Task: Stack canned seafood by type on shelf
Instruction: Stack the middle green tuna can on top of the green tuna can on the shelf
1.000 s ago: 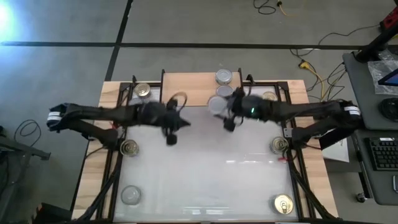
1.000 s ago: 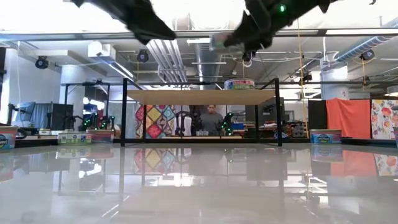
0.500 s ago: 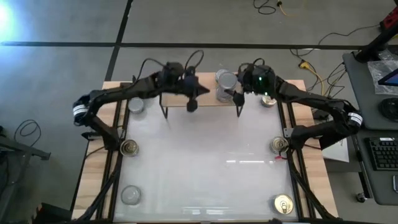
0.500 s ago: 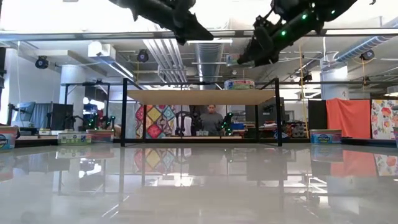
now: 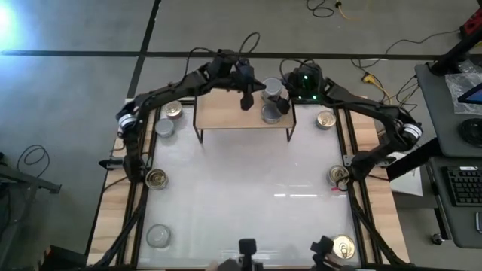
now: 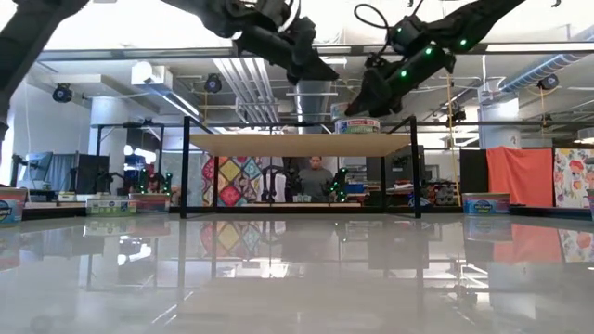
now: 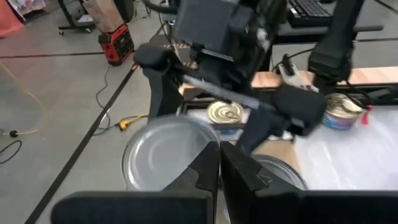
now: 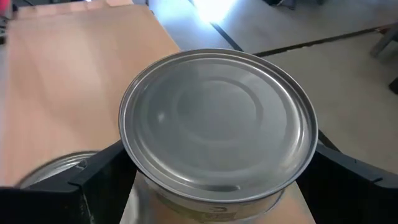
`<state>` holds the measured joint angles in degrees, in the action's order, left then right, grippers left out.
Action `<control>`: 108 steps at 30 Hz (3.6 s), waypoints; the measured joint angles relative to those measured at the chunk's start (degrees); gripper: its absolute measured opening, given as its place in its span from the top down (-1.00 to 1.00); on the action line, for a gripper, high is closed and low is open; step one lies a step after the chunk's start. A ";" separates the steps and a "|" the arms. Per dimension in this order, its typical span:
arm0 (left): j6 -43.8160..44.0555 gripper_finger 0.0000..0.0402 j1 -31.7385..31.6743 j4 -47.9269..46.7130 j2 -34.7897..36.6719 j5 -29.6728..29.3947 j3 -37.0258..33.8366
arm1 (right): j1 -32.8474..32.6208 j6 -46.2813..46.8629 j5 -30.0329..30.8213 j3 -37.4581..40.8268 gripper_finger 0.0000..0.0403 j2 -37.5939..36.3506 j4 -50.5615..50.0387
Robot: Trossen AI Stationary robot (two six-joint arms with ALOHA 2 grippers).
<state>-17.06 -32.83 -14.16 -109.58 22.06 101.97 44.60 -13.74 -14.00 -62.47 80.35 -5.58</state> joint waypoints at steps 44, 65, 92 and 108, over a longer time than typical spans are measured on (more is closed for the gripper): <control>-2.73 1.00 -2.81 -9.52 -18.78 7.19 24.02 | 11.91 -11.01 -27.13 -3.38 -0.84 6.74 -0.32; -1.38 1.00 -2.79 -7.67 -21.15 7.02 23.85 | 9.97 -12.91 -23.93 -5.73 -0.84 9.66 -2.69; -2.75 1.00 -2.79 -9.72 -22.08 7.19 23.89 | 9.17 -11.86 -20.41 -5.75 -0.95 9.25 -4.59; -3.40 1.00 -2.72 -10.87 -21.86 6.81 22.10 | 9.17 -13.20 -20.22 -7.57 -0.98 9.03 -9.90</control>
<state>-20.46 -35.55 -25.04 -131.44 28.87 124.07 53.78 -26.94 -34.22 -70.04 89.38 -15.49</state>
